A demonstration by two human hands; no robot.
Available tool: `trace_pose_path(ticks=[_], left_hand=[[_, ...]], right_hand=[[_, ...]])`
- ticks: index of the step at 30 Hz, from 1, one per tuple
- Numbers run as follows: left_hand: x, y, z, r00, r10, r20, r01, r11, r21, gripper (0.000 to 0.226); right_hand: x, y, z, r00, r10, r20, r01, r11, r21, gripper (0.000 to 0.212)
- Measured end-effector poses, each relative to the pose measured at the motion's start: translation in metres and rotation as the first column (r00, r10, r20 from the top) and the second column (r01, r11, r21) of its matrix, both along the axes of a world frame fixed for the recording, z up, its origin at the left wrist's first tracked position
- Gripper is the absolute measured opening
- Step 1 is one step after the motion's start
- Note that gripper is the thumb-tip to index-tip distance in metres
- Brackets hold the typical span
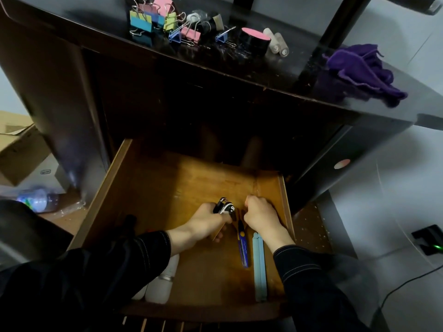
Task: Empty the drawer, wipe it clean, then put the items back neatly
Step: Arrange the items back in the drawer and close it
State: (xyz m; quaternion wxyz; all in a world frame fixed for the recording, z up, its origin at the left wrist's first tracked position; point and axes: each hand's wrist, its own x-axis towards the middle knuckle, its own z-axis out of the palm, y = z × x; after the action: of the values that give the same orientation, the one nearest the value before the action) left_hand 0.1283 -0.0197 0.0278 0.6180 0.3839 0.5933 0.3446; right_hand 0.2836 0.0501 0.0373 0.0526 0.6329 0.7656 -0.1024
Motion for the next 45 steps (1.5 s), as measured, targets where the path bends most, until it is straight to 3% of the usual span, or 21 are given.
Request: trace_pose_path(ticks=[4,9,16,23,32,35,37,39,41,43,45], left_hand=[[-0.002,0.003,0.001,1.000,0.025,0.009,-0.026,1.000,0.015,0.014],[-0.003,0.004,-0.001,0.999,0.032,0.009,-0.032,0.999,0.022,0.010],[-0.003,0.005,0.001,0.999,0.040,0.009,-0.040,0.999,0.011,0.012],[-0.003,0.005,0.004,0.999,0.040,0.022,-0.040,0.999,0.009,0.008],[-0.005,0.005,0.002,0.999,0.034,0.030,-0.034,0.999,0.002,0.010],[-0.006,0.005,0.003,0.998,0.045,0.040,-0.045,0.999,0.000,0.010],[-0.006,0.005,0.005,0.998,0.047,0.050,-0.047,0.999,-0.007,0.009],[-0.006,0.006,0.006,0.997,0.056,0.060,-0.055,0.998,-0.017,0.008],[-0.007,0.006,0.005,0.993,0.084,0.087,-0.080,0.996,-0.046,0.009],[-0.007,0.007,0.005,0.986,0.116,0.118,-0.106,0.990,-0.088,0.011],[-0.007,0.006,0.004,0.981,0.138,0.134,-0.120,0.984,-0.131,0.016]], right_hand=[[0.003,0.003,0.000,0.995,0.094,-0.026,-0.095,0.994,-0.056,0.037],[0.004,0.000,-0.003,0.978,0.193,0.077,-0.176,0.967,-0.186,0.069],[0.002,-0.004,0.001,0.982,0.136,0.132,-0.119,0.984,-0.135,0.051],[-0.001,-0.006,0.003,0.981,0.074,0.181,-0.045,0.986,-0.161,0.061],[-0.003,-0.011,0.007,0.964,0.070,0.256,-0.020,0.981,-0.194,0.057],[-0.003,-0.012,0.007,0.974,0.068,0.217,-0.026,0.981,-0.191,0.054],[0.002,-0.012,0.007,0.995,0.046,0.092,-0.034,0.991,-0.129,0.044],[0.011,-0.011,0.011,0.996,0.075,-0.047,-0.073,0.996,0.044,0.032],[0.020,-0.011,0.014,0.974,0.217,-0.070,-0.200,0.962,0.188,0.029],[0.026,-0.012,0.014,0.930,0.363,0.048,-0.366,0.914,0.176,0.040],[0.025,-0.016,0.009,0.892,0.418,0.172,-0.430,0.902,0.038,0.059]])
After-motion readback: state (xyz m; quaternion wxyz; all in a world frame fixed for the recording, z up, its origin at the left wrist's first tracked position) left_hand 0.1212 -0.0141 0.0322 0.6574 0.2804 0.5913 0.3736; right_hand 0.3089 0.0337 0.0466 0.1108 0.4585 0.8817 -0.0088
